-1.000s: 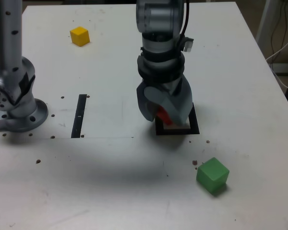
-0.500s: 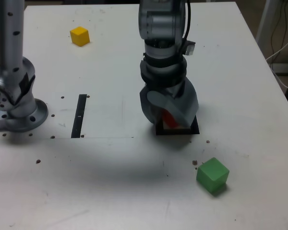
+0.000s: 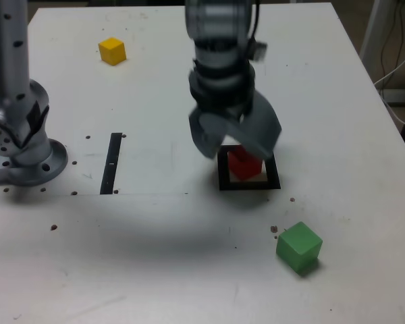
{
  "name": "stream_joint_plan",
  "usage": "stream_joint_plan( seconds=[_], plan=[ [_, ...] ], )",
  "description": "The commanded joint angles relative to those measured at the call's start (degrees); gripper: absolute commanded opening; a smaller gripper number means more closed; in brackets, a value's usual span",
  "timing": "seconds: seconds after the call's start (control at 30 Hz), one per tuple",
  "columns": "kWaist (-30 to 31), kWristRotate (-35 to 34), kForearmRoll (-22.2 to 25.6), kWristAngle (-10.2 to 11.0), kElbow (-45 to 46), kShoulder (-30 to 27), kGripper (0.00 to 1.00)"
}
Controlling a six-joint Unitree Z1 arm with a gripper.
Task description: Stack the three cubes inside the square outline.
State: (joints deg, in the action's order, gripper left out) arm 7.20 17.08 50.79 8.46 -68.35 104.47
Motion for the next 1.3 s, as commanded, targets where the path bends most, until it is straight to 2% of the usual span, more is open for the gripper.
stream_joint_plan(
  seconds=[0.0,0.17,0.33,0.67,0.9,1.07,1.27],
  plan=[
    [-3.04,1.73,2.48,0.33,-0.34,-2.17,0.99],
    [-11.79,7.24,7.06,0.42,-0.59,-5.47,0.99],
    [-21.31,12.50,10.22,1.03,-1.95,-6.29,0.99],
    [-40.53,21.02,13.63,2.18,-5.65,-4.91,0.99],
    [-52.95,24.12,14.09,2.98,-8.27,-4.62,0.99],
    [-59.27,24.82,14.88,2.92,-9.89,-3.77,0.99],
    [-64.00,24.49,15.63,3.14,-10.82,-3.33,0.99]
  ],
)
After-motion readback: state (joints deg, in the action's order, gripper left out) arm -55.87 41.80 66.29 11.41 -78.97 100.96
